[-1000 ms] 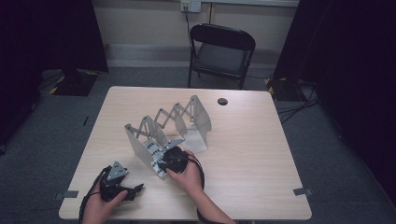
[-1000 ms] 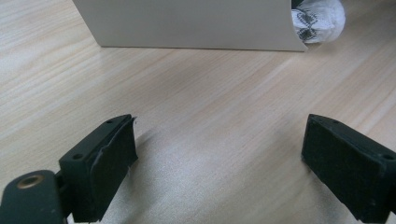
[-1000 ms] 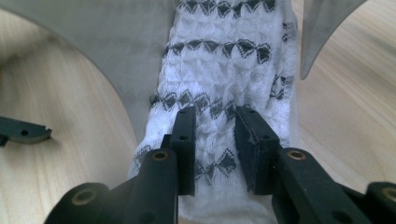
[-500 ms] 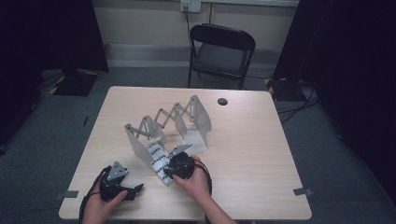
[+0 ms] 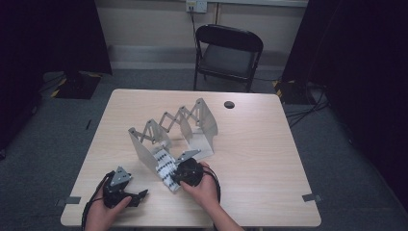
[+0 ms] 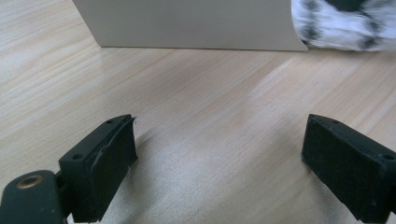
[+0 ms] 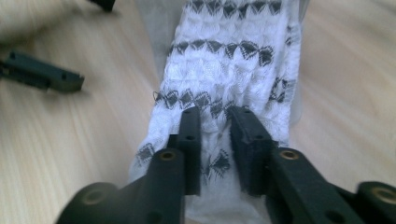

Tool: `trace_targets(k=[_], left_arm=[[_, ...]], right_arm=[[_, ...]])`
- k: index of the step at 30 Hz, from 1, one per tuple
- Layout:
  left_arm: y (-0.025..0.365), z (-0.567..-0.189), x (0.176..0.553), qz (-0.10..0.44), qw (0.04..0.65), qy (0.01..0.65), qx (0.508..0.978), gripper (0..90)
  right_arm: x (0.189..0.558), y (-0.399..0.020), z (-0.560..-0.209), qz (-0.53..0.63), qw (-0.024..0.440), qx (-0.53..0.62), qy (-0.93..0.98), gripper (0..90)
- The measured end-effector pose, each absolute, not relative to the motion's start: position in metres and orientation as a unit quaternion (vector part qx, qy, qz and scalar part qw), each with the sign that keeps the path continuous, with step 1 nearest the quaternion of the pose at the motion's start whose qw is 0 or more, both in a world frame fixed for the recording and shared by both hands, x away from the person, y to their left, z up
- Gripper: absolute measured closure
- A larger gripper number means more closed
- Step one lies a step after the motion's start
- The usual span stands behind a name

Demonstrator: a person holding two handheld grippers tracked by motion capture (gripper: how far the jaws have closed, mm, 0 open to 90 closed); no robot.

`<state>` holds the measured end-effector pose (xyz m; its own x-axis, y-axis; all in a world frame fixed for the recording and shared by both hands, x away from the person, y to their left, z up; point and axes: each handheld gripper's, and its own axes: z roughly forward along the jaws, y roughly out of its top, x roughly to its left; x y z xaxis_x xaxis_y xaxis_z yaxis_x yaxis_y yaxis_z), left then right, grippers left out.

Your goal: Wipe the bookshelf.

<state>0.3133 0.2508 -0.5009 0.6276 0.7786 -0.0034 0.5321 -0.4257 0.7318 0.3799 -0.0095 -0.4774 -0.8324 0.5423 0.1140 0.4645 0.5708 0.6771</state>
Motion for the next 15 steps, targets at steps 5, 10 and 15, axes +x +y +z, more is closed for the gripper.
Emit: trace_targets(k=[5, 10, 15], left_arm=[[0.251, -0.501, 0.313, 0.171, 0.360, 0.396, 0.827, 9.5], [0.251, -0.501, 0.313, 0.171, 0.360, 0.396, 0.827, 9.5], [0.251, -0.501, 0.314, 0.171, 0.360, 0.396, 0.827, 9.5]], right_arm=[[0.398, 0.003, -0.474, 0.376, 0.052, 0.290, 0.879, 77.3], [0.404, 0.016, -0.476, 0.377, 0.057, 0.285, 0.880, 77.2], [0.405, 0.018, -0.480, 0.373, 0.058, 0.287, 0.880, 75.0]])
